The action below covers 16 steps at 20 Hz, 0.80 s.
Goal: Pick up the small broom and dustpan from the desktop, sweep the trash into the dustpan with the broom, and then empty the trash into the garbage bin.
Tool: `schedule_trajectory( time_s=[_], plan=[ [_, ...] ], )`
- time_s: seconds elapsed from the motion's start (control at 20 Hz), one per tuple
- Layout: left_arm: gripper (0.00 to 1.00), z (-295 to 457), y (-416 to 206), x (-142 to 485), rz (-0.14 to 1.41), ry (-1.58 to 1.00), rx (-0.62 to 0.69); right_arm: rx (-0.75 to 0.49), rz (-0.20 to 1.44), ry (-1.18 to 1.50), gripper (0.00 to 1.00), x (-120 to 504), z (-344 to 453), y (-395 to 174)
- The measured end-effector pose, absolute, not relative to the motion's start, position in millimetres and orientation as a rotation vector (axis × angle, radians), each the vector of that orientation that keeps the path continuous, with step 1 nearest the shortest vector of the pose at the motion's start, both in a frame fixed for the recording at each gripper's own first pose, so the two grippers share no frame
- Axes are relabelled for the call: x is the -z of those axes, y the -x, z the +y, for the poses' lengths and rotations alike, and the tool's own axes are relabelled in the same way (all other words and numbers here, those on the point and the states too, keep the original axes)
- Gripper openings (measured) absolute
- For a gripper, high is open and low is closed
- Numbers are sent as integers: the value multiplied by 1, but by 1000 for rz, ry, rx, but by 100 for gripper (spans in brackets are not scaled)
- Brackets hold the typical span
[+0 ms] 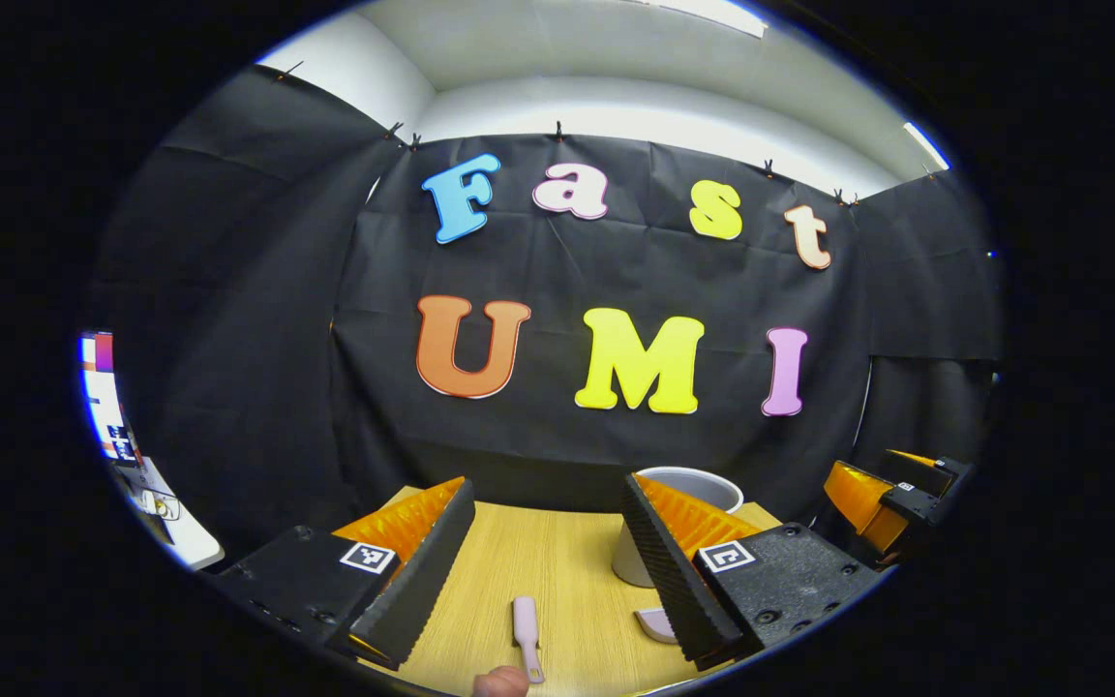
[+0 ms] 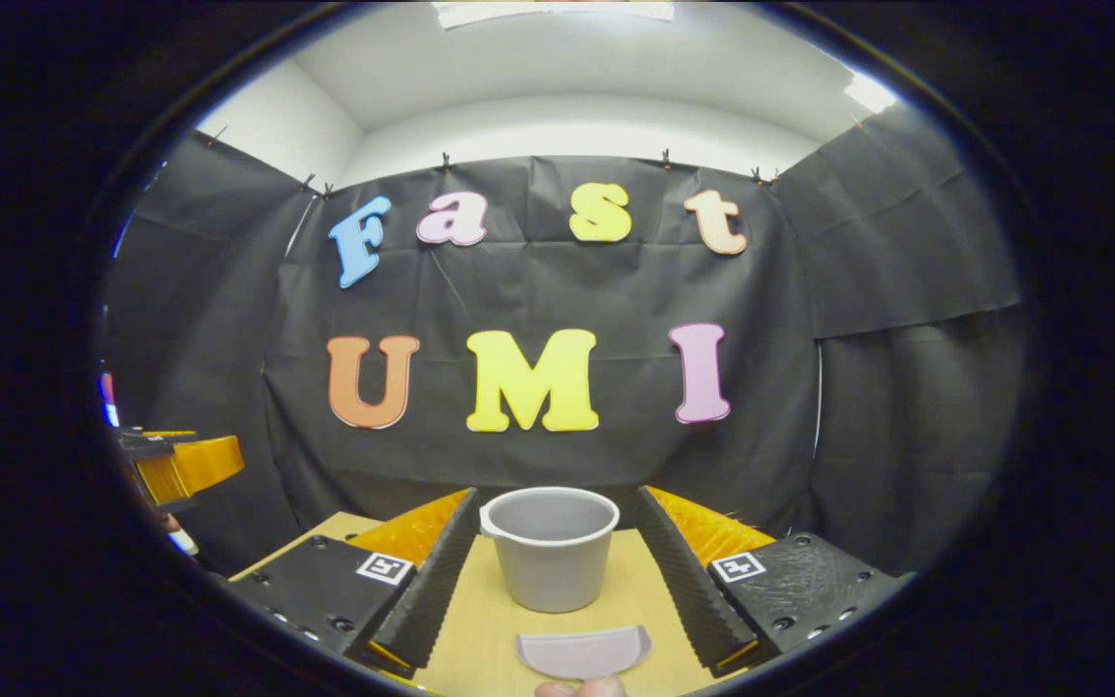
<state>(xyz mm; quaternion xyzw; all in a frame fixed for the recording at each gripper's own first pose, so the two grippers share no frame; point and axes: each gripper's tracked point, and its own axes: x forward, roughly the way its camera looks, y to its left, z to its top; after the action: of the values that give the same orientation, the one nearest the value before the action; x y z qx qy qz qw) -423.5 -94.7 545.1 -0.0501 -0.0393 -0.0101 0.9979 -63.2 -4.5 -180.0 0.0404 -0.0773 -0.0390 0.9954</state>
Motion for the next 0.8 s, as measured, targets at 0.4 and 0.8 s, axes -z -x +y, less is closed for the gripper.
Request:
schedule_trajectory(
  time_s=[0.4, 0.8],
  plan=[
    [98, -94, 427, -559, -101, 83, 29, 98, -176, -60, 98, 176, -6, 70],
    [97, -92, 419, -560, -81, 80, 20, 82, -150, -61, 96, 178, -6, 71]
  ],
)
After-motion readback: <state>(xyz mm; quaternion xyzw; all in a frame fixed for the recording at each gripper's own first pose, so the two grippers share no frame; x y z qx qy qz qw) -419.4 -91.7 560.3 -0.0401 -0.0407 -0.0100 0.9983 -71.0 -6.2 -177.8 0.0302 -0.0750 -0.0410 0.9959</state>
